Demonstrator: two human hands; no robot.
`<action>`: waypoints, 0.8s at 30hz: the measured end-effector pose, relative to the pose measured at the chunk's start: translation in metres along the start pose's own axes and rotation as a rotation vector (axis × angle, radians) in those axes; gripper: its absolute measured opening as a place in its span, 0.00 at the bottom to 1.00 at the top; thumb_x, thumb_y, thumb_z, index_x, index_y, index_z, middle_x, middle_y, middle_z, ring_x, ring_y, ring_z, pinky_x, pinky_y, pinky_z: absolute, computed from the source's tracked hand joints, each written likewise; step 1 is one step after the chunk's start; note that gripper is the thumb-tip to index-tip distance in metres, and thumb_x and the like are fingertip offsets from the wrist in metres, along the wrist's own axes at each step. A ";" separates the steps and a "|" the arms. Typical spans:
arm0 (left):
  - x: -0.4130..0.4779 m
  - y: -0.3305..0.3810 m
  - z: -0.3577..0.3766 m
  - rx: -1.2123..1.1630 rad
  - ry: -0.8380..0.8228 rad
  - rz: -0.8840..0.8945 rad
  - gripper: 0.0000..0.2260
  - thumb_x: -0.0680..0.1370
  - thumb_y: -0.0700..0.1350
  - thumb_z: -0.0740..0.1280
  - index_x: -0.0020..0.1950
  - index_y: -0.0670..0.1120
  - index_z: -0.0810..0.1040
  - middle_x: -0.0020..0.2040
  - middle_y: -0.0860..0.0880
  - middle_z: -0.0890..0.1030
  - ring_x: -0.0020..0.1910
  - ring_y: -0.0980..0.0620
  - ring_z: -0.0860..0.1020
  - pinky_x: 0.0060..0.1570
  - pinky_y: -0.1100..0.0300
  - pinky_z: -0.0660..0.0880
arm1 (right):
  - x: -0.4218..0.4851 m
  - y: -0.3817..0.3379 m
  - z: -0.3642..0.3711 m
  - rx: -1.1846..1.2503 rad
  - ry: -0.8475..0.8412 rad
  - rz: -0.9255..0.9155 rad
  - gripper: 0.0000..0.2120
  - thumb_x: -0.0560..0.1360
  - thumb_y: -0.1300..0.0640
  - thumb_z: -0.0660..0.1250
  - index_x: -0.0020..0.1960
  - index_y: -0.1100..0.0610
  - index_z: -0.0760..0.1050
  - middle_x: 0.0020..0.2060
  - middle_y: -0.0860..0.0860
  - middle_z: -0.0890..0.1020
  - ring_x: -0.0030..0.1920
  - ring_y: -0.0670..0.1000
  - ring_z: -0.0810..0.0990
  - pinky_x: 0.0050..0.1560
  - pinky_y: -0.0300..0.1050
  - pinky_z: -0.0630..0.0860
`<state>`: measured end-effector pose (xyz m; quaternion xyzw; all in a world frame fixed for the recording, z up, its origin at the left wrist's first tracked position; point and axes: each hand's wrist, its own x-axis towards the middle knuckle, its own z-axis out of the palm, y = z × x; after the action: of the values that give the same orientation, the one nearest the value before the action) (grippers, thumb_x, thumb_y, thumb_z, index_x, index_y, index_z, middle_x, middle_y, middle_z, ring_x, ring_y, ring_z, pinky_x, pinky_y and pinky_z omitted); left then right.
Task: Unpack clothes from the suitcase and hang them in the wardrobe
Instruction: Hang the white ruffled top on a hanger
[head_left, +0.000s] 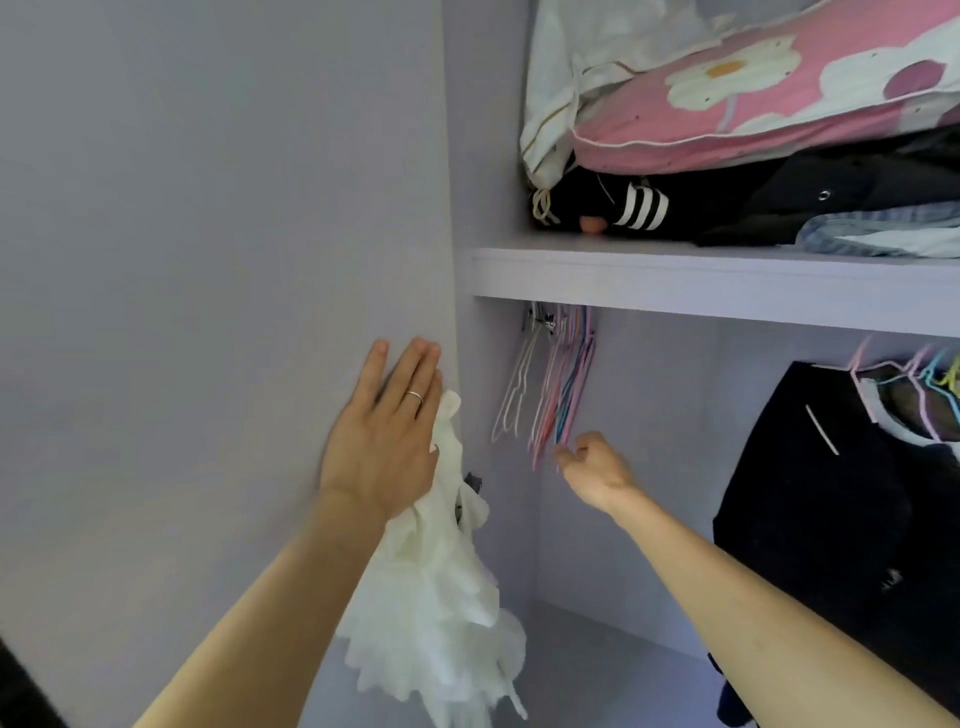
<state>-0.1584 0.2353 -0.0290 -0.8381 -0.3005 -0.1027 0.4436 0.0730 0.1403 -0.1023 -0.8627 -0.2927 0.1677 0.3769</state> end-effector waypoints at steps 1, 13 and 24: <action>0.000 0.002 0.006 -0.003 0.012 -0.016 0.34 0.82 0.58 0.46 0.79 0.38 0.38 0.79 0.37 0.35 0.78 0.39 0.33 0.69 0.35 0.25 | 0.010 -0.001 0.011 0.011 0.013 -0.005 0.24 0.81 0.45 0.59 0.70 0.59 0.64 0.65 0.58 0.75 0.63 0.59 0.75 0.57 0.44 0.70; 0.006 0.027 0.037 0.059 0.104 -0.083 0.32 0.81 0.57 0.40 0.79 0.40 0.39 0.80 0.38 0.37 0.78 0.38 0.34 0.70 0.32 0.29 | 0.069 0.027 0.044 0.078 0.320 -0.002 0.20 0.78 0.46 0.58 0.55 0.60 0.79 0.54 0.62 0.81 0.57 0.63 0.79 0.53 0.48 0.74; -0.009 0.018 0.051 -0.199 0.118 0.050 0.16 0.80 0.43 0.57 0.64 0.40 0.77 0.70 0.38 0.74 0.76 0.40 0.64 0.77 0.42 0.43 | 0.009 0.012 -0.009 -0.103 0.437 -0.029 0.27 0.84 0.44 0.46 0.56 0.61 0.78 0.52 0.63 0.81 0.53 0.65 0.78 0.52 0.54 0.73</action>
<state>-0.1594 0.2653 -0.0753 -0.8776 -0.2414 -0.1699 0.3776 0.0896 0.1347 -0.1063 -0.8922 -0.2247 -0.0439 0.3893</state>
